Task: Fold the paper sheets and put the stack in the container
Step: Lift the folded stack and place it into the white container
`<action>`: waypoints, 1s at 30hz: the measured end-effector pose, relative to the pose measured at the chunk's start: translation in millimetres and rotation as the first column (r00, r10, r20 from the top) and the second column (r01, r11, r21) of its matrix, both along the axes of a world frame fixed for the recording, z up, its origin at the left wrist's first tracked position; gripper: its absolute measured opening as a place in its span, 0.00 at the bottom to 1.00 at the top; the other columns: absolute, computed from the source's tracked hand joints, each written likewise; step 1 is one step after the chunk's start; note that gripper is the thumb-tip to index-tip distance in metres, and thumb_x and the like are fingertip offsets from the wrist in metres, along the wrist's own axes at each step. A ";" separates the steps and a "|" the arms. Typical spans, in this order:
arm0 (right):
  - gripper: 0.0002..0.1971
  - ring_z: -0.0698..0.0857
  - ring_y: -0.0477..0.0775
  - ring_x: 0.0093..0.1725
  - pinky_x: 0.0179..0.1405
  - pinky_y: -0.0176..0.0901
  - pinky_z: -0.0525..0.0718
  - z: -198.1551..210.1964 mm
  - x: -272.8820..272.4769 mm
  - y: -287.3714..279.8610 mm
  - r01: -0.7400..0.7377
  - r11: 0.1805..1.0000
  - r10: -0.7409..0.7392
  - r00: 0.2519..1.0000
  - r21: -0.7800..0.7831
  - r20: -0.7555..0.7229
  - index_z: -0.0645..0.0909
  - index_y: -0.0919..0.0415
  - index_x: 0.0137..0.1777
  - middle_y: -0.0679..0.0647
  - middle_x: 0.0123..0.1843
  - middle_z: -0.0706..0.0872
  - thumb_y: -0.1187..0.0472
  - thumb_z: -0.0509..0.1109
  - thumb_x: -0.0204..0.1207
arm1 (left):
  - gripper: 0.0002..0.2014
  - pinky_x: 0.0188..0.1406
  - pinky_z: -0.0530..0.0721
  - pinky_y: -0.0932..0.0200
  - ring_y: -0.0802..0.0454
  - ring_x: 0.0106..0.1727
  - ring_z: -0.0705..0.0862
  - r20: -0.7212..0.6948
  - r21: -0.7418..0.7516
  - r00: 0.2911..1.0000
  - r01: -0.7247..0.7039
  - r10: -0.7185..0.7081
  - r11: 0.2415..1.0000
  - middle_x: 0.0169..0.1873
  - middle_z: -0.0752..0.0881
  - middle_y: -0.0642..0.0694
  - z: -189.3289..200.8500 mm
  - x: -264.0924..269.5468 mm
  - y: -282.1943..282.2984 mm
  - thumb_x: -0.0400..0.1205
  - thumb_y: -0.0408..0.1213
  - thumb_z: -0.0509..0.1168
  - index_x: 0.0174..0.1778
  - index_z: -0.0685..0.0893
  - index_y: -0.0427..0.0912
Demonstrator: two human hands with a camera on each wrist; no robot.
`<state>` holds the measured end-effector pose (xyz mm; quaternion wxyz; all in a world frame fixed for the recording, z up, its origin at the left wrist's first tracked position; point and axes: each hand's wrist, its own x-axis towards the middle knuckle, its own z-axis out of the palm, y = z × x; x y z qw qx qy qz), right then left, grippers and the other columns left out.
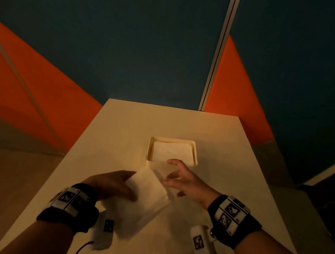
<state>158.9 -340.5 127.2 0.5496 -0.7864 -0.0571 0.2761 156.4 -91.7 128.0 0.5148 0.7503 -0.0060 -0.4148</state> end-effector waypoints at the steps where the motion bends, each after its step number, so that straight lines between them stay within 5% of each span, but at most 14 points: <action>1: 0.43 0.80 0.54 0.62 0.51 0.43 0.81 0.6 -0.7 4.2 -0.025 0.999 0.027 0.998 0.032 -0.049 0.65 0.34 0.72 0.54 0.63 0.80 0.38 0.76 0.54 | 0.26 0.58 0.85 0.46 0.46 0.58 0.87 0.004 -0.011 1.000 0.027 -0.027 1.000 0.57 0.88 0.46 5.1 0.4 -7.8 0.71 0.28 0.74 0.65 0.81 0.50; 5: 0.40 0.80 0.58 0.65 0.63 0.54 0.83 1.1 0.9 7.2 0.067 0.982 -0.064 0.998 0.179 -0.020 0.70 0.31 0.69 0.53 0.69 0.77 0.59 0.82 0.59 | 0.22 0.52 0.88 0.50 0.48 0.54 0.88 0.177 -0.090 0.982 -0.048 0.064 0.995 0.55 0.88 0.45 19.3 -1.2 -38.9 0.71 0.31 0.75 0.61 0.84 0.50; 7: 0.36 0.82 0.61 0.63 0.61 0.57 0.84 0.4 5.3 0.5 0.167 0.943 -0.174 0.985 0.287 -0.004 0.76 0.31 0.63 0.57 0.68 0.80 0.65 0.81 0.59 | 0.29 0.50 0.88 0.50 0.47 0.53 0.88 0.225 -0.182 0.935 -0.235 0.273 0.955 0.56 0.87 0.45 20.3 -2.9 -44.5 0.63 0.45 0.80 0.61 0.82 0.52; 9: 0.32 0.84 0.63 0.61 0.58 0.60 0.85 3.6 8.1 -7.5 0.285 0.870 -0.303 0.953 0.403 -0.020 0.78 0.38 0.62 0.60 0.66 0.82 0.71 0.79 0.64 | 0.45 0.53 0.86 0.50 0.47 0.55 0.86 0.195 -0.315 0.824 -0.460 0.532 0.830 0.59 0.84 0.46 14.0 -2.4 -45.1 0.50 0.62 0.80 0.65 0.77 0.54; 11: 0.31 0.84 0.58 0.61 0.57 0.57 0.86 9.7 9.4 -12.5 0.390 0.784 -0.453 0.891 0.483 0.015 0.75 0.42 0.63 0.58 0.67 0.82 0.75 0.75 0.68 | 0.46 0.65 0.78 0.42 0.44 0.63 0.80 0.022 -0.395 0.712 -0.639 0.702 0.660 0.65 0.79 0.46 4.6 -1.0 -46.2 0.55 0.69 0.75 0.68 0.71 0.56; 13: 0.34 0.82 0.54 0.62 0.58 0.51 0.86 16.8 9.7 -13.9 0.452 0.725 -0.581 0.807 0.520 0.109 0.72 0.38 0.65 0.52 0.67 0.79 0.75 0.75 0.69 | 0.44 0.72 0.70 0.38 0.40 0.67 0.77 -0.235 -0.400 0.642 -0.748 0.730 0.529 0.66 0.78 0.43 -6.4 -0.1 -51.7 0.62 0.67 0.69 0.73 0.67 0.54; 15: 0.37 0.79 0.51 0.64 0.57 0.46 0.86 21.8 9.6 -12.6 0.478 0.705 -0.638 0.750 0.524 0.174 0.69 0.35 0.68 0.49 0.69 0.75 0.72 0.76 0.69 | 0.47 0.72 0.70 0.38 0.40 0.67 0.78 -0.392 -0.423 0.646 -0.758 0.655 0.496 0.66 0.80 0.41 -14.6 -0.2 -64.0 0.63 0.67 0.68 0.76 0.66 0.50; 19: 0.33 0.83 0.52 0.62 0.58 0.49 0.86 23.5 6.7 -2.1 0.454 0.684 -0.655 0.726 0.571 0.208 0.71 0.47 0.69 0.52 0.64 0.82 0.71 0.77 0.68 | 0.47 0.67 0.74 0.45 0.43 0.66 0.80 -0.446 -0.615 0.756 -0.648 0.480 0.449 0.60 0.85 0.43 -5.1 -5.2 -98.1 0.53 0.59 0.82 0.67 0.77 0.47; 22: 0.32 0.85 0.55 0.59 0.54 0.48 0.87 20.8 -0.1 7.9 0.389 0.685 -0.604 0.776 0.615 0.182 0.73 0.54 0.67 0.55 0.59 0.85 0.71 0.79 0.64 | 0.46 0.72 0.71 0.43 0.40 0.69 0.77 -0.474 -0.747 0.754 -0.618 0.456 0.245 0.64 0.83 0.40 2.7 -2.2 -112.0 0.51 0.47 0.85 0.67 0.79 0.43; 25: 0.39 0.83 0.56 0.61 0.53 0.50 0.87 22.7 -5.9 8.1 0.330 0.734 -0.521 0.834 0.593 0.181 0.73 0.46 0.66 0.56 0.63 0.81 0.61 0.82 0.53 | 0.44 0.73 0.70 0.37 0.36 0.72 0.75 -0.524 -0.770 0.700 -0.633 0.485 0.081 0.69 0.79 0.35 6.3 3.9 -113.5 0.59 0.41 0.80 0.73 0.74 0.39; 27: 0.42 0.81 0.55 0.63 0.52 0.44 0.86 30.8 -8.0 5.1 0.320 0.789 -0.498 0.833 0.524 0.241 0.69 0.38 0.67 0.53 0.65 0.78 0.58 0.81 0.52 | 0.33 0.70 0.72 0.33 0.35 0.68 0.78 -0.534 -0.738 0.663 -0.668 0.525 0.092 0.64 0.82 0.36 6.5 5.8 -111.7 0.67 0.39 0.74 0.70 0.76 0.40; 30: 0.42 0.73 0.48 0.70 0.66 0.44 0.76 50.3 -5.1 -0.2 0.323 0.904 -0.420 0.788 0.279 0.449 0.61 0.37 0.74 0.46 0.70 0.74 0.52 0.76 0.59 | 0.21 0.63 0.79 0.37 0.39 0.57 0.85 -0.458 -0.710 0.651 -0.677 0.605 0.192 0.54 0.88 0.39 6.1 3.6 -110.1 0.71 0.36 0.67 0.62 0.81 0.41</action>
